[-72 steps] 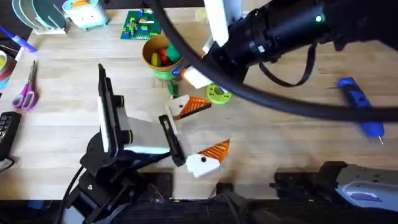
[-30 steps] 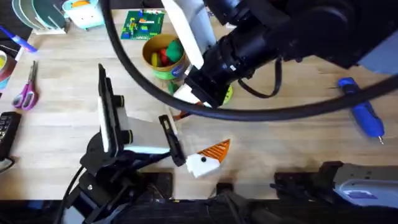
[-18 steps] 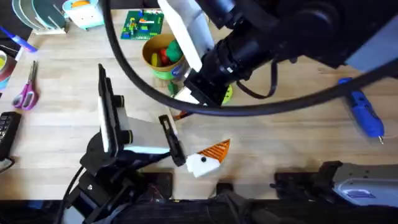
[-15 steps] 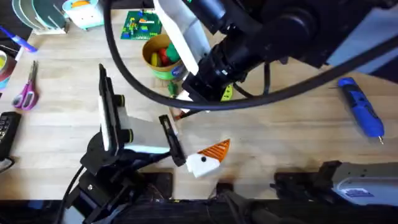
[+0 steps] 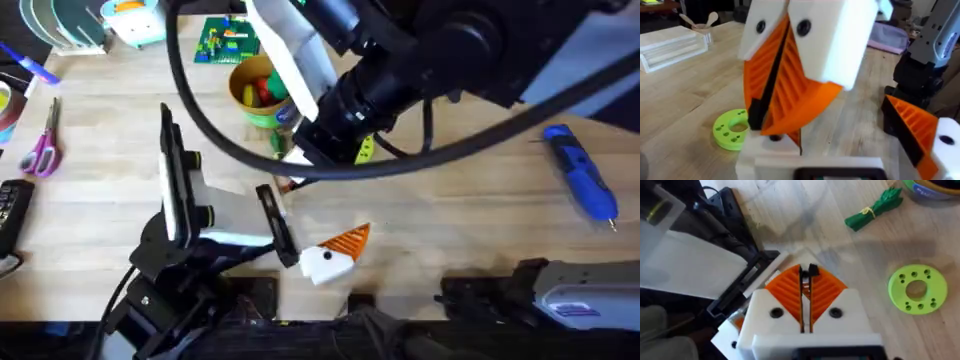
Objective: Pick up the gripper from the table and insert it into the empty holder that is missing its gripper. Then pick up a screw, insert it into the mounting hole, and use the screwdriver to tighten it. Finally, clean up the table by picking up the vegetable and placing it into the bucket.
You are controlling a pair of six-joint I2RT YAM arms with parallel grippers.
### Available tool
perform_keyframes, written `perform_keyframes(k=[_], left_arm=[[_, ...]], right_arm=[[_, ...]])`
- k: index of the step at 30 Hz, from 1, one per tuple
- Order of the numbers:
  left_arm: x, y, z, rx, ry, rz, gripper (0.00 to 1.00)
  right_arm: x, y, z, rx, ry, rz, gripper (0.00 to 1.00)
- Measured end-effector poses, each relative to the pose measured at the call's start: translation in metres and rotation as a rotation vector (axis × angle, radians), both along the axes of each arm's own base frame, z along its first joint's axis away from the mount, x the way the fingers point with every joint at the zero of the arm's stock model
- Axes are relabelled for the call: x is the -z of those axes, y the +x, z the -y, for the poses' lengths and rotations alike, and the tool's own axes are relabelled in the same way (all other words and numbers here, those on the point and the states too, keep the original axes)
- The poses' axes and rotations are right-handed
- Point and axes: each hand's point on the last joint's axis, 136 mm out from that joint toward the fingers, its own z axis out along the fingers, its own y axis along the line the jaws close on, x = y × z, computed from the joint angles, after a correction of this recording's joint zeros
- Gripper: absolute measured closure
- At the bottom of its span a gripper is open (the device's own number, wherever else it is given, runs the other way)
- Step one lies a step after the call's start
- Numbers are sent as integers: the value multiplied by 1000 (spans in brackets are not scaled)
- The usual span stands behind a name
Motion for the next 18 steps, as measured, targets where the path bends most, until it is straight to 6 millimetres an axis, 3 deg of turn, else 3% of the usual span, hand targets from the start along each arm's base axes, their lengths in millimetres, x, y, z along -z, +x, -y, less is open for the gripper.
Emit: perform_keyframes(k=[3,7,8,12,18], left_arm=[[0,0,0,1,0,0,9],[0,0,0,1,1,4,9],[0,0,0,1,1,5,9],[0,0,0,1,3,8,9],[0,0,0,1,4,11,9]], right_arm=[[0,0,0,0,-2,-1,866],[-3,-2,4,2,-1,0,680],[-5,-2,6,7,2,0,598],[-23,1,22,40,25,22,76],[-40,-6,69,122,-6,-4,24]])
